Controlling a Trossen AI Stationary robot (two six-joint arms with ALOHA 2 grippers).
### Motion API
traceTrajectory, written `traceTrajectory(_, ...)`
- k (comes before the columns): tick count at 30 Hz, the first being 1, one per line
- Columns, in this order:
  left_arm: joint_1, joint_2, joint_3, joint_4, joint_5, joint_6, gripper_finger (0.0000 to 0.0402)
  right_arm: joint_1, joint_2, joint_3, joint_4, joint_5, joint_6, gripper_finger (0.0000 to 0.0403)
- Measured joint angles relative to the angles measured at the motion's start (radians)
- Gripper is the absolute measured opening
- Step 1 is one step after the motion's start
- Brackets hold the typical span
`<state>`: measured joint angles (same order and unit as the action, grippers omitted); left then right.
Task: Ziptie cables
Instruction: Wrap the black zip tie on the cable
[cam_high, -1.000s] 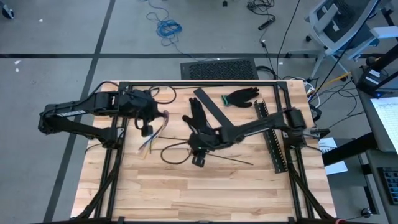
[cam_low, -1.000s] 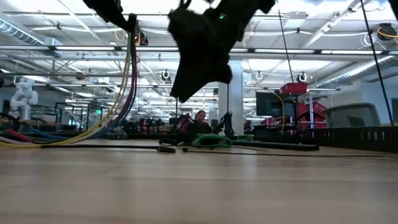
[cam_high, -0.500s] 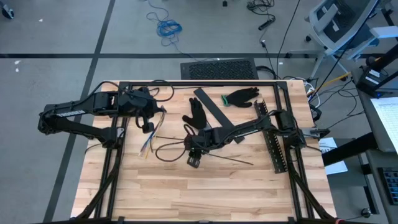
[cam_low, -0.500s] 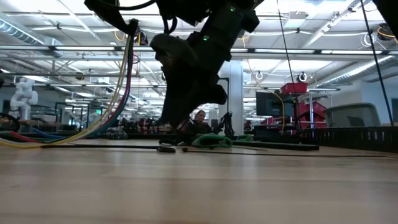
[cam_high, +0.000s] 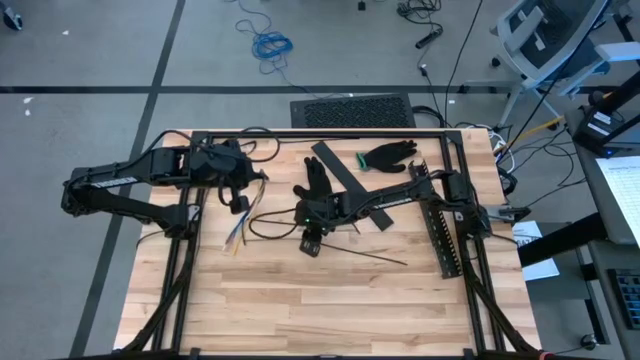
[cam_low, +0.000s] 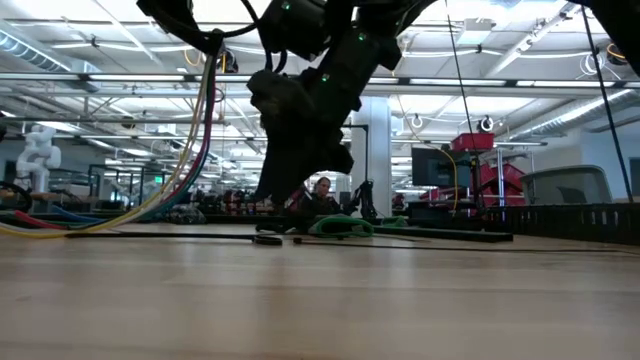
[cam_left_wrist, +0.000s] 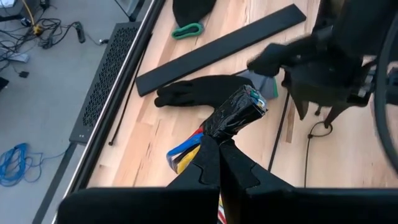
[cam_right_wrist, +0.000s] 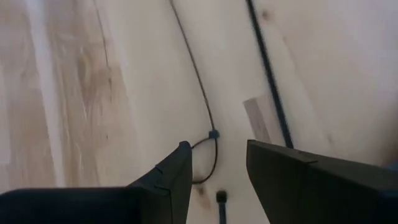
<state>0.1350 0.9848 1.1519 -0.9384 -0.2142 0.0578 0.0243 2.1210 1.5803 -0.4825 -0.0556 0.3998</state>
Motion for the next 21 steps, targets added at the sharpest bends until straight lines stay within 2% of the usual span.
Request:
traceTrajectory(6,0.0,0.0,0.0,0.034,0.0,0.0,0.0,0.001,0.003,0.0,0.016,-0.003,0.004,0.0141)
traceTrajectory(15,0.0,0.0,0.0,0.042,-0.03,-0.019,0.0,0.001,0.003,-0.001,0.185,-0.004,0.218,0.0141)
traceTrajectory(21,0.0,0.0,0.0,0.035,-0.029,-0.025,0.0,0.01,0.009,0.0,0.155,-0.002,0.129,0.0141)
